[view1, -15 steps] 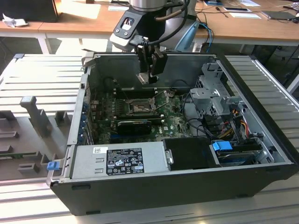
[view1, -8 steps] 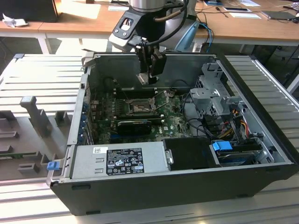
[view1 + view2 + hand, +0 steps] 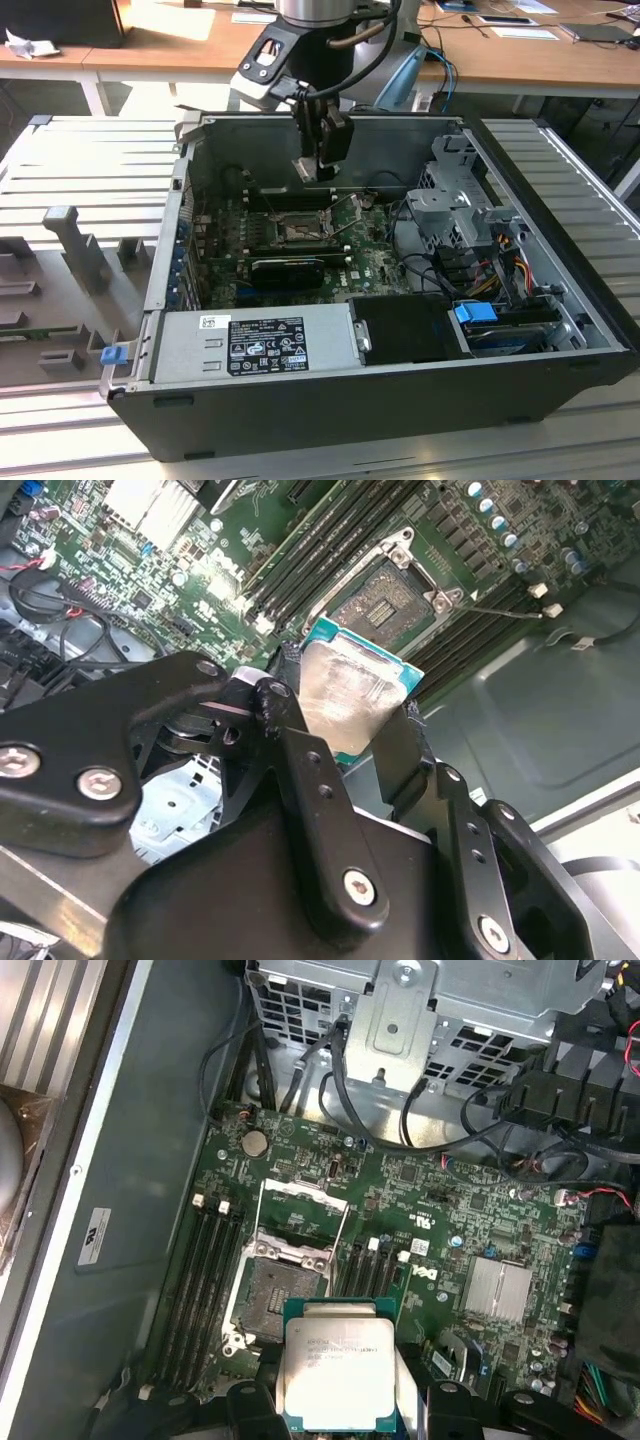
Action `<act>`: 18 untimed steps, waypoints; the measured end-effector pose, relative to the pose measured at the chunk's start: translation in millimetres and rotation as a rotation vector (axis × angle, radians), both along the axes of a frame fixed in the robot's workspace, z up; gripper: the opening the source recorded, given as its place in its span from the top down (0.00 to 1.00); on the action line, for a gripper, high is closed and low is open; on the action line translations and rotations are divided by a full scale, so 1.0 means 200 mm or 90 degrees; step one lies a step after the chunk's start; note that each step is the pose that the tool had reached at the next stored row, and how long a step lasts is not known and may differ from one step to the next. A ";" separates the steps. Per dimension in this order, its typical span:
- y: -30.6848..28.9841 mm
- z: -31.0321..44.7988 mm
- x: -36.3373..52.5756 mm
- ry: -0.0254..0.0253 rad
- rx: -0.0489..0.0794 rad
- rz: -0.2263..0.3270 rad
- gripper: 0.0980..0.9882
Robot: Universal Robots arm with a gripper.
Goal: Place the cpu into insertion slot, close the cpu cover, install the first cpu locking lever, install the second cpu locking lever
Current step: 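Place the cpu into insertion slot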
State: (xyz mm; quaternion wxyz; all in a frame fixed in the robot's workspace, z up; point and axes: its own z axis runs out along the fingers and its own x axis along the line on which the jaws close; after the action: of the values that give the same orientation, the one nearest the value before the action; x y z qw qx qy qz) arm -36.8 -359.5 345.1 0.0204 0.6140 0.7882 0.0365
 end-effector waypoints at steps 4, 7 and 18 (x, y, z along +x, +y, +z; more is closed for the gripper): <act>0.000 -0.003 0.000 0.0000 0.000 -0.013 0.52; 0.000 -0.005 0.000 0.0000 0.000 -0.023 0.52; 0.000 -0.009 0.000 0.0000 0.000 -0.059 0.52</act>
State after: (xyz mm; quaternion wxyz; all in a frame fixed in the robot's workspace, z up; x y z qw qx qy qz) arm -36.8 -359.6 343.4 0.0221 0.6501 0.7587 0.0355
